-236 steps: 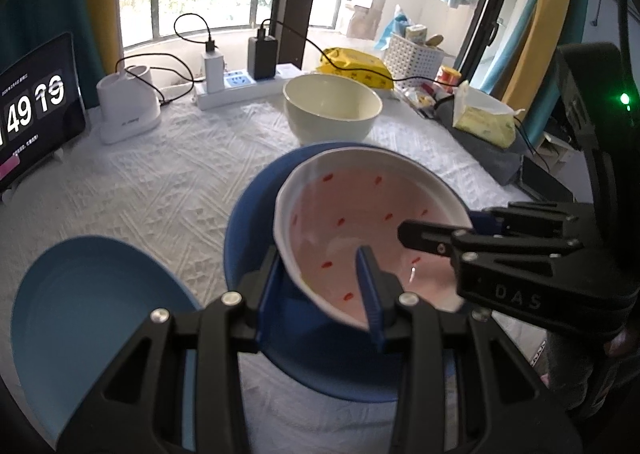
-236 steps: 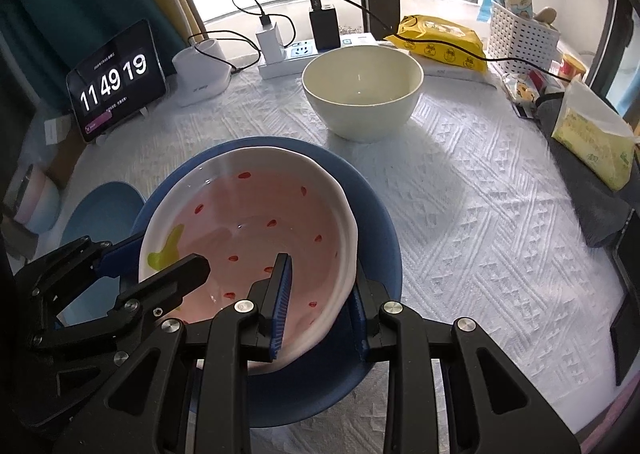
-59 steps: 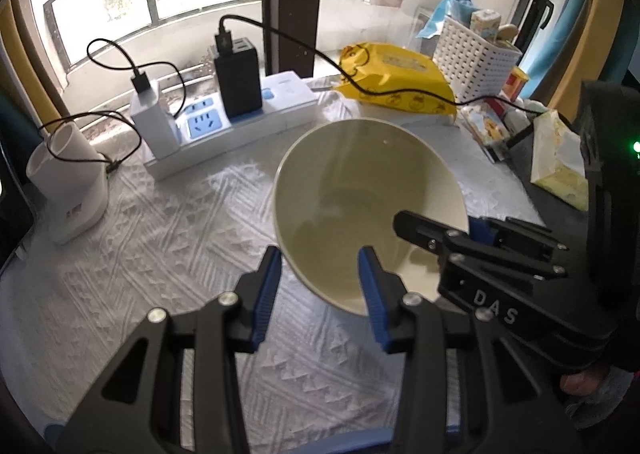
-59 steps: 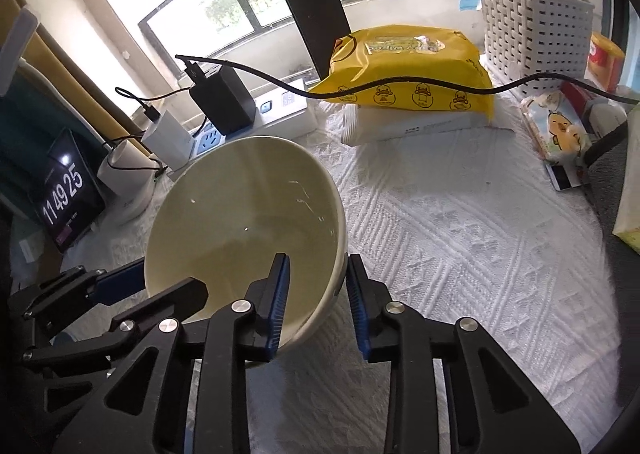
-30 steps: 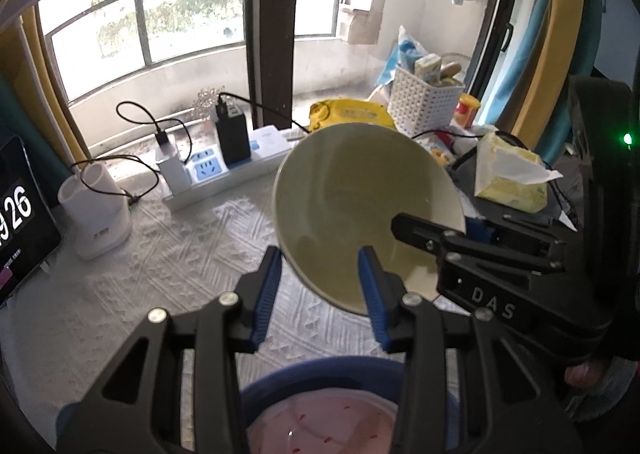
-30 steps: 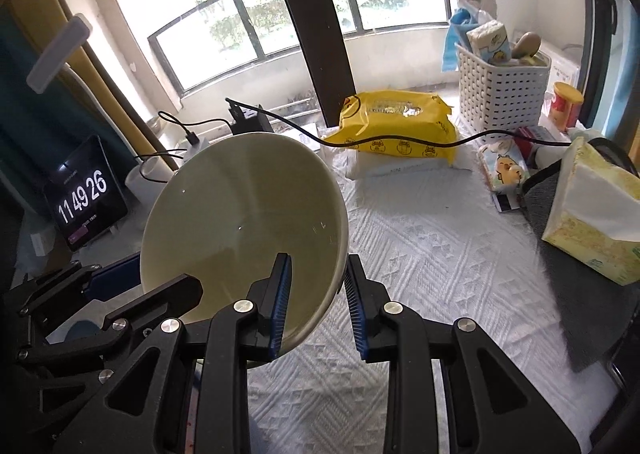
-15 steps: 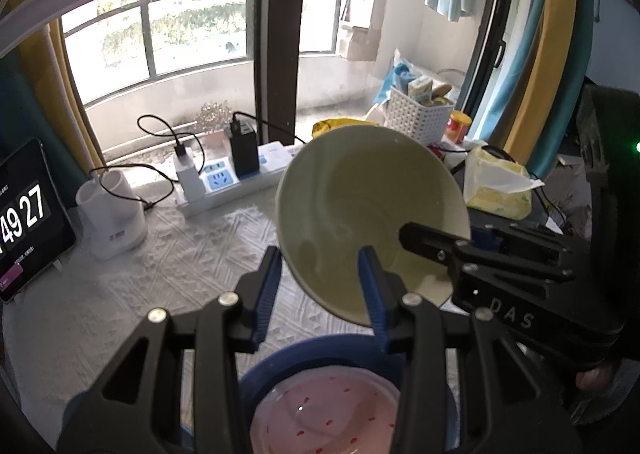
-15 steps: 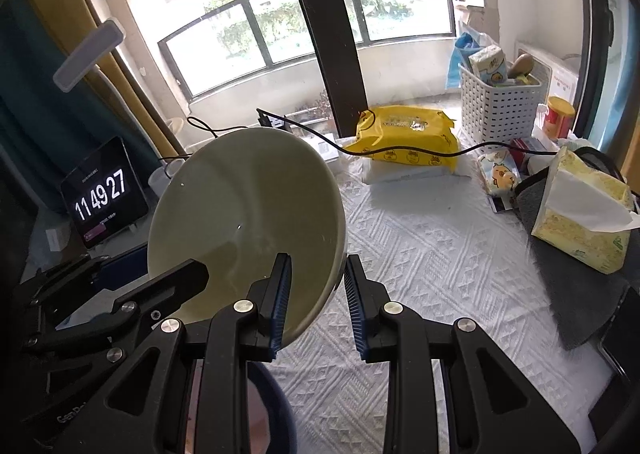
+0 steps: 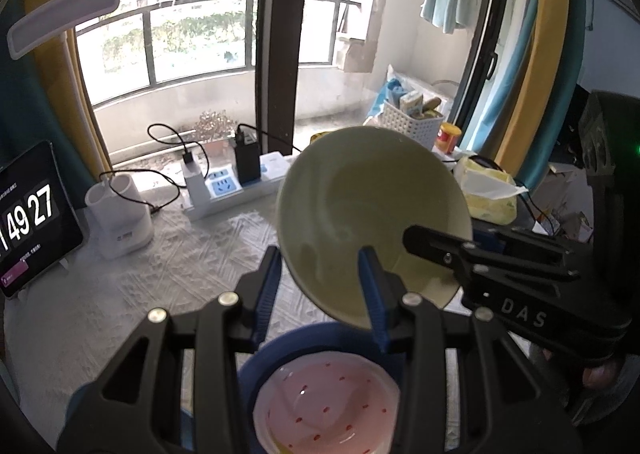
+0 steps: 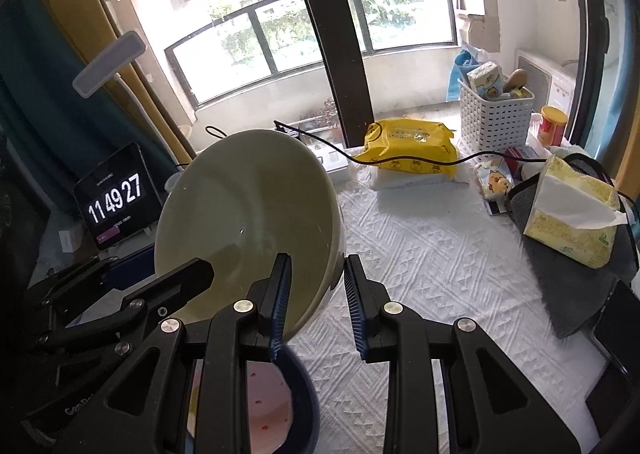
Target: Organize plates and bowls
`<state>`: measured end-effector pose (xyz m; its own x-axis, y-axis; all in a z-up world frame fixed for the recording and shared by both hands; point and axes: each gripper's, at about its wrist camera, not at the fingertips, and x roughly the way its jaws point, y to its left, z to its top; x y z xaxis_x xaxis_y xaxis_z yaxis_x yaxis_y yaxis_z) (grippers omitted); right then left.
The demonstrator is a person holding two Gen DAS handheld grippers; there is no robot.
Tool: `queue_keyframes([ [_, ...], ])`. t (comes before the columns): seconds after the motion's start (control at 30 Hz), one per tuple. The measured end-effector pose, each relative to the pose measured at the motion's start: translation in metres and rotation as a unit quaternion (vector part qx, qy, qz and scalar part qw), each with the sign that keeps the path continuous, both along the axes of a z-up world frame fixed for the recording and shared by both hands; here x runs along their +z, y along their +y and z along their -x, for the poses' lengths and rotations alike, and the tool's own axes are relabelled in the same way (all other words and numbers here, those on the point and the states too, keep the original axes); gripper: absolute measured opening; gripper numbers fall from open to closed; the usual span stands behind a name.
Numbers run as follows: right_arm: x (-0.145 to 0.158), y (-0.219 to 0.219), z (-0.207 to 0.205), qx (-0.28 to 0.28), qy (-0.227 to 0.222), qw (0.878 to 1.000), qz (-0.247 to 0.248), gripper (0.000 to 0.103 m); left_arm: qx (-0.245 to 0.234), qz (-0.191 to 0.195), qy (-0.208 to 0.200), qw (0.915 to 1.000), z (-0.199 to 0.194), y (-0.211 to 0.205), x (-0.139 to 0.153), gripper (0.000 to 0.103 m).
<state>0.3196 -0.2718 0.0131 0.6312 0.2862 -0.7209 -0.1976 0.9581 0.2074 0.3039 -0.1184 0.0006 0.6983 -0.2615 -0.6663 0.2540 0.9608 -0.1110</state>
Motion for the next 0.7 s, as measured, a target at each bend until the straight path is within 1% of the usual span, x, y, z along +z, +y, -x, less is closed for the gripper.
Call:
queue_keyframes([
  [0.33,0.004,0.013,0.019,0.012,0.009,1.000,-0.002,0.029,0.010,-0.006,-0.016,0.9998,0.025,0.011,0.005,0.041],
  [0.7,0.003,0.027,0.045,0.017,0.019,1.000,0.003,0.029,0.013,0.002,-0.010,0.9999,0.054,0.025,0.000,0.041],
])
